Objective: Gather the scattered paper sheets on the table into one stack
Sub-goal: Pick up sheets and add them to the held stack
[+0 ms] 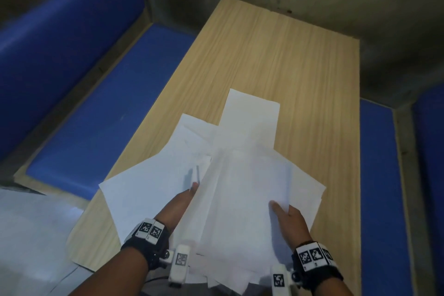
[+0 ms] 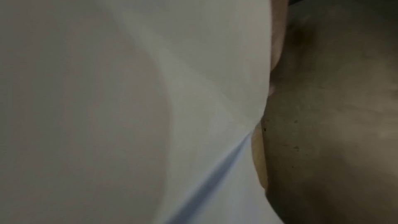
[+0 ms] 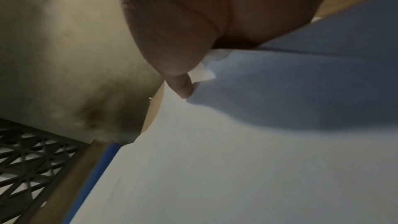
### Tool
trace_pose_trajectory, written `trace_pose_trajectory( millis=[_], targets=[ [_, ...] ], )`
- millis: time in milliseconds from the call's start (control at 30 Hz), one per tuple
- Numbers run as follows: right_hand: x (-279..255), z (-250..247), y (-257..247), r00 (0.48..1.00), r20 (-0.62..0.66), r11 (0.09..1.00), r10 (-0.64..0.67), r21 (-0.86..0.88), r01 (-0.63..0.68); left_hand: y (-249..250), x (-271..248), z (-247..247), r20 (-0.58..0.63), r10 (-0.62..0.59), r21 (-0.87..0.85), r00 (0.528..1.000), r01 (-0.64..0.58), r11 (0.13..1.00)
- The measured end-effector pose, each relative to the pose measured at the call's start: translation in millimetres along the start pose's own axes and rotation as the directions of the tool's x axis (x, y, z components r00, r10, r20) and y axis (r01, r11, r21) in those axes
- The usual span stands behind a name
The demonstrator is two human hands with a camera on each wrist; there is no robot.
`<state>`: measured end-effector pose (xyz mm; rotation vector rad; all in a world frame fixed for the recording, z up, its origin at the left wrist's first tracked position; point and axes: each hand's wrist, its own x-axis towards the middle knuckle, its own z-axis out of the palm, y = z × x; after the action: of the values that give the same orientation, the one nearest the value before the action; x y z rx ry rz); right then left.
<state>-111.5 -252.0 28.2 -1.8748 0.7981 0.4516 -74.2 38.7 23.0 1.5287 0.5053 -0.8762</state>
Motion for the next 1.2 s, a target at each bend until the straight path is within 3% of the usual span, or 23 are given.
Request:
trace_pose_trajectory(
  millis=[67, 133, 267, 400, 500, 567, 667, 733, 833, 867, 900, 967, 1067, 1200],
  targets=[
    [3.8, 7.6, 3.5, 1.000, 0.018, 0.999, 0.008, -0.043, -0.007, -1.9, 2.4, 1.6, -0.017, -0.065, -0.148, 0.998, 0.062, 0.987],
    [7.8, 16.4, 10.6, 0.999, 0.028, 0.995, 0.021, -0.097, -0.019, -3.7, 0.1, 4.6, 0.033, -0.075, -0.122, 0.997, 0.079, 0.989],
    [5.3, 27.6, 14.3, 0.998, 0.069, 0.992, -0.003, -0.124, 0.012, -26.5, 12.7, 9.9, 0.076, 0.024, 0.006, 0.997, -0.025, 1.000],
    [5.4, 27.0, 16.6, 0.998, 0.047, 0.999, 0.039, -0.039, -0.037, -29.8, 10.9, 16.8, 0.003, 0.112, 0.149, 0.994, -0.112, 0.983],
    [6.7, 14.5, 13.1, 0.995, 0.101, 0.997, 0.027, 0.070, -0.034, -14.0, -0.8, 13.8, 0.022, 0.182, 0.072, 0.983, -0.183, 0.980],
    [0.9, 3.9, 2.6, 0.989, 0.131, 0.989, -0.069, 0.139, 0.051, 2.3, -10.0, 11.9, 0.043, 0.252, 0.028, 0.967, -0.253, 0.967],
    [-18.1, -11.9, -29.9, 0.972, -0.005, 0.950, -0.235, 0.211, 0.230, 33.6, -26.9, 7.1, 0.036, 0.364, -0.030, 0.931, -0.363, 0.931],
    [-28.1, -22.4, -47.7, 0.931, -0.068, 0.875, -0.360, 0.320, 0.362, 52.0, -36.8, -1.2, 0.024, 0.436, -0.002, 0.900, -0.436, 0.900],
    [-30.9, -26.7, -56.9, 0.891, -0.138, 0.835, -0.432, 0.314, 0.453, 67.4, -24.1, 10.9, -0.112, 0.441, 0.209, 0.890, -0.413, 0.886],
    [-30.4, -25.5, -57.7, 0.880, -0.133, 0.836, -0.456, 0.274, 0.475, 63.9, -29.0, 9.4, -0.207, 0.433, 0.315, 0.877, -0.359, 0.879],
    [-26.1, -24.2, -54.7, 0.881, -0.123, 0.848, -0.457, 0.237, 0.474, 62.7, -29.8, 7.9, -0.252, 0.342, 0.332, 0.905, -0.251, 0.909],
    [-14.0, -18.9, -47.9, 0.891, -0.084, 0.867, -0.447, 0.206, 0.454, 59.8, -8.5, 15.0, -0.092, 0.430, 0.154, 0.898, -0.414, 0.897],
    [-10.2, -10.0, -46.4, 0.897, -0.053, 0.895, -0.438, 0.070, 0.441, 63.5, -16.6, 14.0, -0.005, 0.434, 0.059, 0.901, -0.433, 0.900],
    [-12.9, -6.8, -59.1, 0.903, -0.141, 0.890, -0.406, 0.166, 0.426, 78.8, -29.0, 32.3, -0.013, 0.507, 0.034, 0.862, -0.506, 0.862]
  ],
)
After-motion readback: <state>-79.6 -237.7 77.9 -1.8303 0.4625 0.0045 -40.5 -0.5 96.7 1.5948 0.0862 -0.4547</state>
